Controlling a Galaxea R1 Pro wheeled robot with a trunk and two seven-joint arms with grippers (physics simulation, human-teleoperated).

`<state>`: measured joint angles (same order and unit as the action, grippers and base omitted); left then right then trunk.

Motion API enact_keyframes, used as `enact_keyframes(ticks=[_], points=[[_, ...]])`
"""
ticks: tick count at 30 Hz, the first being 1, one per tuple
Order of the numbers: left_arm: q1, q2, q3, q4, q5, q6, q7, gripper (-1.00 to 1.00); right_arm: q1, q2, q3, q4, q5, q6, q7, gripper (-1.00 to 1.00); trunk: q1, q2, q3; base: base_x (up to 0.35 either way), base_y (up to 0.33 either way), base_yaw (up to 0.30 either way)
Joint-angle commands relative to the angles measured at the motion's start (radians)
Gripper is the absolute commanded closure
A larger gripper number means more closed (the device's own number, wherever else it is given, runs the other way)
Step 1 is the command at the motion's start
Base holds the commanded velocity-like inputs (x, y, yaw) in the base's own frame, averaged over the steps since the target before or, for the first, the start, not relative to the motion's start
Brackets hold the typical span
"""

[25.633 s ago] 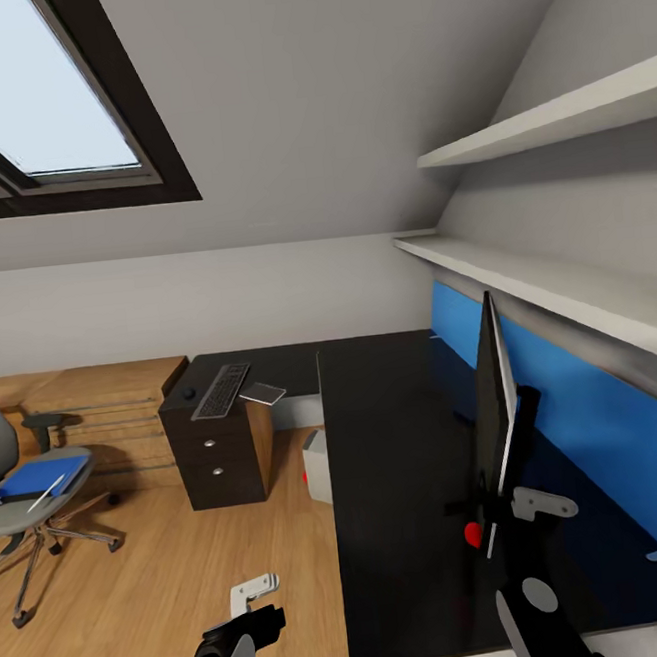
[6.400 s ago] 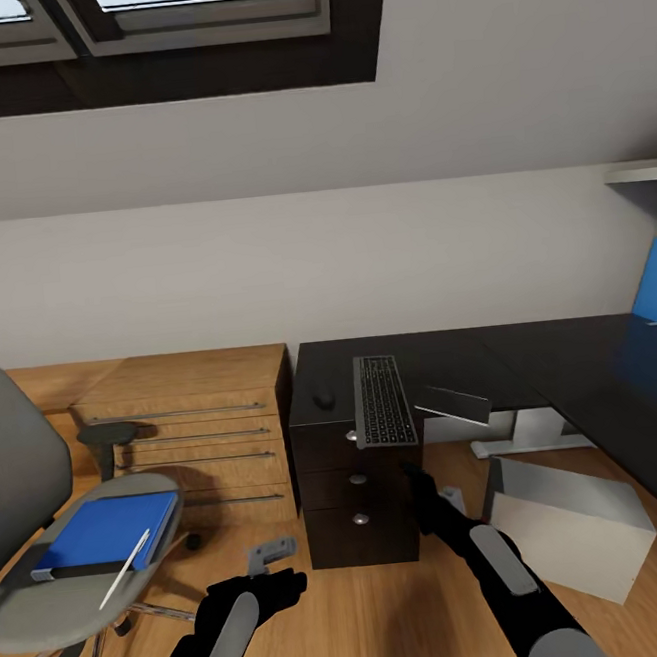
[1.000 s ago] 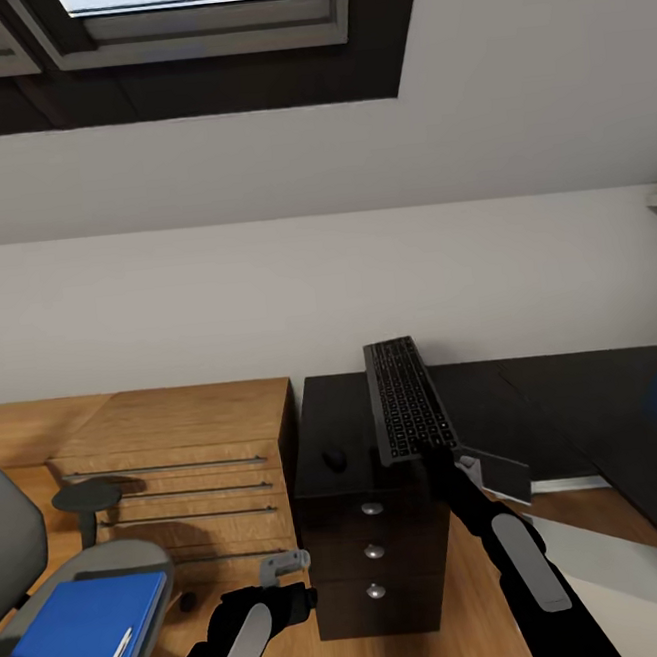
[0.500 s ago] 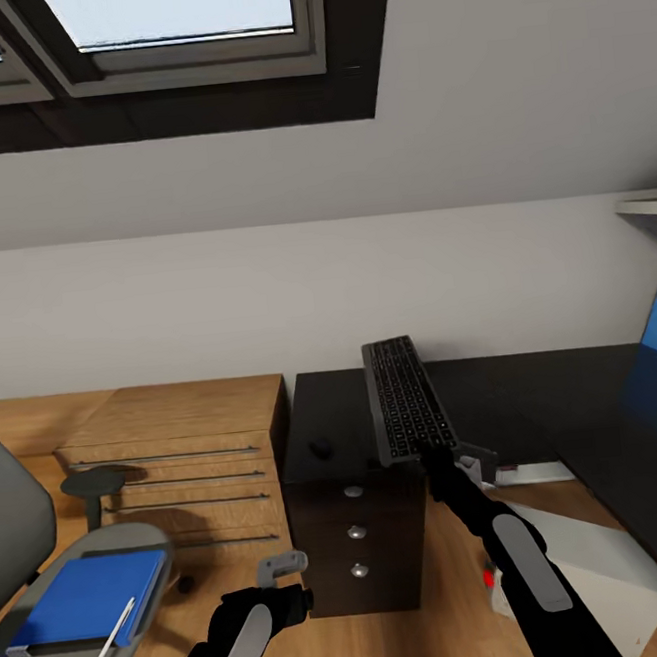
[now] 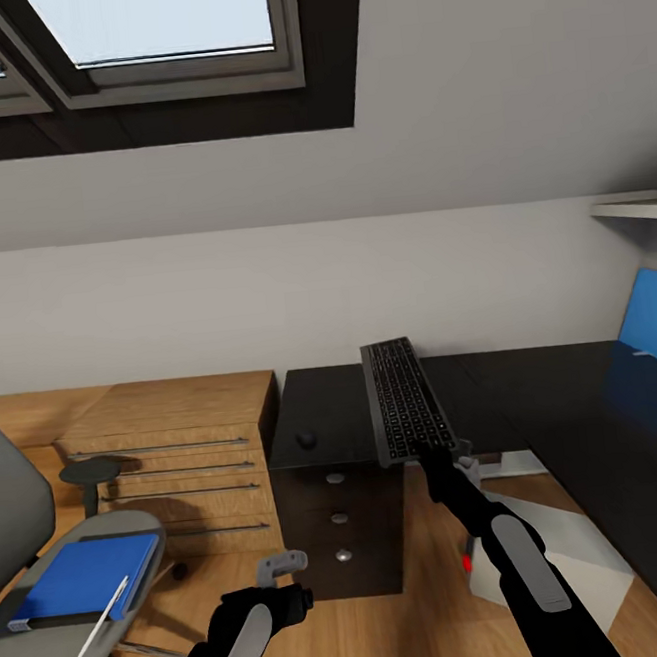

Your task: In the bedroom, organize the workspace by keeping the computer under the desk, ensuring the monitor is on the desk, placing the keyboard on the desk next to the monitor, placing the mouse on the desk next to the keyboard, moving the folder from the swivel chair onto the desk next to the mouse, stacking the notebook on top of the folder with the pen on top of the notebook, and positioning the swivel chair next to the desk.

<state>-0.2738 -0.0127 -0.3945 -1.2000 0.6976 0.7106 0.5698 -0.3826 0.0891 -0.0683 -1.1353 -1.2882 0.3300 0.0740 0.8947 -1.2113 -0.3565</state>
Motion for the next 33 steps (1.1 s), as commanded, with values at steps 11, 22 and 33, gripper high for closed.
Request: enact_keyframes(ticks=[11,22,33], points=[[-0.001,0.003,0.003,-0.001,0.013,-0.014,0.008,-1.0,0.0,0.0,-0.004,-0.002,-0.004,0.011,0.003,1.0,0.0,-0.001,-0.001,-0.012,-0.01,-0.032],[-0.001,0.002,0.003,-0.001,0.014,-0.017,0.007,-1.0,0.001,0.002,-0.004,-0.004,-0.005,0.012,0.003,1.0,0.0,-0.001,-0.001,-0.051,0.1,-0.001],[-0.001,0.002,0.003,-0.001,0.014,-0.018,0.007,-1.0,0.007,0.001,-0.004,-0.004,-0.002,0.008,0.003,1.0,0.0,-0.001,-0.004,-0.011,0.036,-0.054]])
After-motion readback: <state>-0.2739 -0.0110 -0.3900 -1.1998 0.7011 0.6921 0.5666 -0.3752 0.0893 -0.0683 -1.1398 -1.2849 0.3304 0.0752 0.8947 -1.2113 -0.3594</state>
